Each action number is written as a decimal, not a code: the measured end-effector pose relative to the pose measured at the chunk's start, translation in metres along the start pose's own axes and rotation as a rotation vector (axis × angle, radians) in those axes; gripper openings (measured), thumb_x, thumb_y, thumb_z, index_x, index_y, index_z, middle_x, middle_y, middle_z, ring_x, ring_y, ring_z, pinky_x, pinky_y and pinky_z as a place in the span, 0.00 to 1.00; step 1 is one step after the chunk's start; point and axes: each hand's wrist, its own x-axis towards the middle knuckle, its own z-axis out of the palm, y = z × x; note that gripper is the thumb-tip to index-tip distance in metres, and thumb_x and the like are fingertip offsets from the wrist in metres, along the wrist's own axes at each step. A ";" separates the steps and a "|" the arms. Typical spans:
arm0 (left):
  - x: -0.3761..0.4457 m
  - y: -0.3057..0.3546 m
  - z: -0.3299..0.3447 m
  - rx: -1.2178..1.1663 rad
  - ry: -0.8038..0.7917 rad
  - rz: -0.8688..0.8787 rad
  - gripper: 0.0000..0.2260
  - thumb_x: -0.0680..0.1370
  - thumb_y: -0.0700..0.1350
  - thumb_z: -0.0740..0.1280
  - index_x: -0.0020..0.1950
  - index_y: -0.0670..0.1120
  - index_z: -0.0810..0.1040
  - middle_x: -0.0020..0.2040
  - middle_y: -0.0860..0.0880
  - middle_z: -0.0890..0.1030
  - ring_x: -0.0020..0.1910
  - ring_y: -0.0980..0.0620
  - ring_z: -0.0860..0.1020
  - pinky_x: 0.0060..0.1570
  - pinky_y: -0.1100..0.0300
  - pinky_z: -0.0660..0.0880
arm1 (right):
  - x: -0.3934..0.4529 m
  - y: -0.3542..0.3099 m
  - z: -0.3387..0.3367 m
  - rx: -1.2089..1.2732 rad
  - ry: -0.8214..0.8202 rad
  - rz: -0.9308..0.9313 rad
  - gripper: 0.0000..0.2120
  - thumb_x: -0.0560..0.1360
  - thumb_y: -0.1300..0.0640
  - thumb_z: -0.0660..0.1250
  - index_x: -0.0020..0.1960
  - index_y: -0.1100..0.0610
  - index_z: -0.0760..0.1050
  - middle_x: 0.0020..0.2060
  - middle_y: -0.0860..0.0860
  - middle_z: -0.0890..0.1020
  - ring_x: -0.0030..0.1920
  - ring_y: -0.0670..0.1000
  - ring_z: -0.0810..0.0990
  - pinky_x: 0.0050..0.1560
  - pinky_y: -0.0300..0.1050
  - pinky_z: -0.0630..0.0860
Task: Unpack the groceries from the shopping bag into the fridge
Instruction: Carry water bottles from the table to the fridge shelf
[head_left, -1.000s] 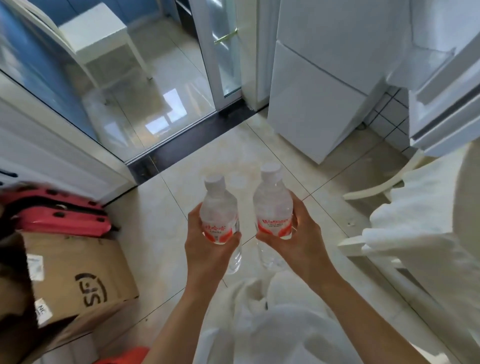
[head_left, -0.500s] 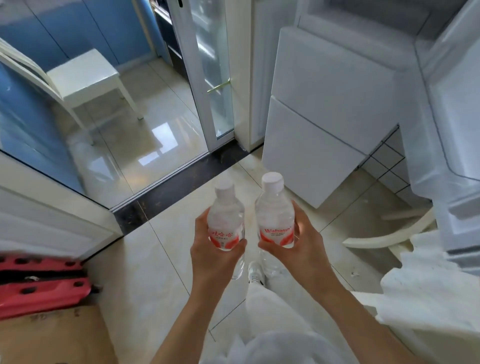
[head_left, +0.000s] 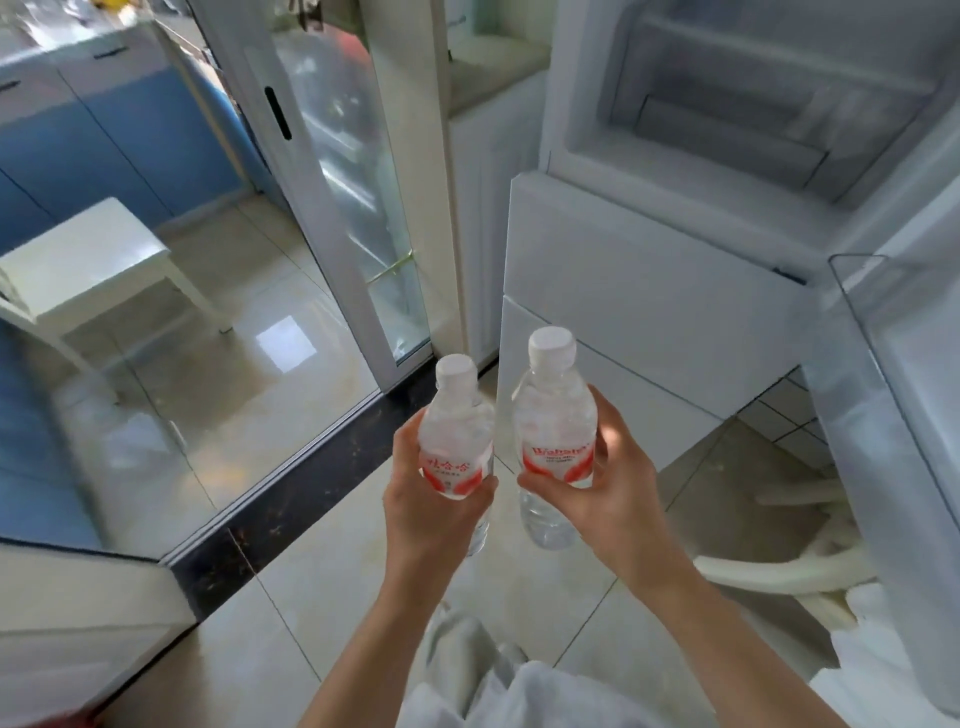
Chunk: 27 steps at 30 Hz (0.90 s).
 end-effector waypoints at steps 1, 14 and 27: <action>0.015 0.004 0.004 -0.002 -0.018 0.004 0.36 0.63 0.40 0.81 0.63 0.59 0.67 0.50 0.69 0.74 0.48 0.75 0.74 0.40 0.80 0.69 | 0.012 -0.002 0.000 0.000 0.021 0.001 0.38 0.62 0.56 0.80 0.61 0.33 0.63 0.51 0.28 0.77 0.53 0.33 0.78 0.47 0.24 0.73; 0.222 0.066 0.052 -0.037 -0.344 0.164 0.36 0.63 0.40 0.80 0.60 0.65 0.66 0.45 0.69 0.77 0.45 0.74 0.76 0.37 0.79 0.71 | 0.171 -0.033 0.006 0.069 0.355 0.066 0.40 0.63 0.55 0.80 0.69 0.45 0.65 0.51 0.33 0.79 0.54 0.37 0.79 0.52 0.33 0.77; 0.345 0.165 0.144 -0.134 -0.632 0.385 0.35 0.63 0.38 0.80 0.64 0.56 0.68 0.50 0.62 0.78 0.48 0.72 0.76 0.42 0.78 0.72 | 0.279 -0.067 -0.064 -0.003 0.717 -0.014 0.37 0.64 0.57 0.78 0.69 0.46 0.65 0.49 0.33 0.79 0.52 0.38 0.79 0.49 0.33 0.77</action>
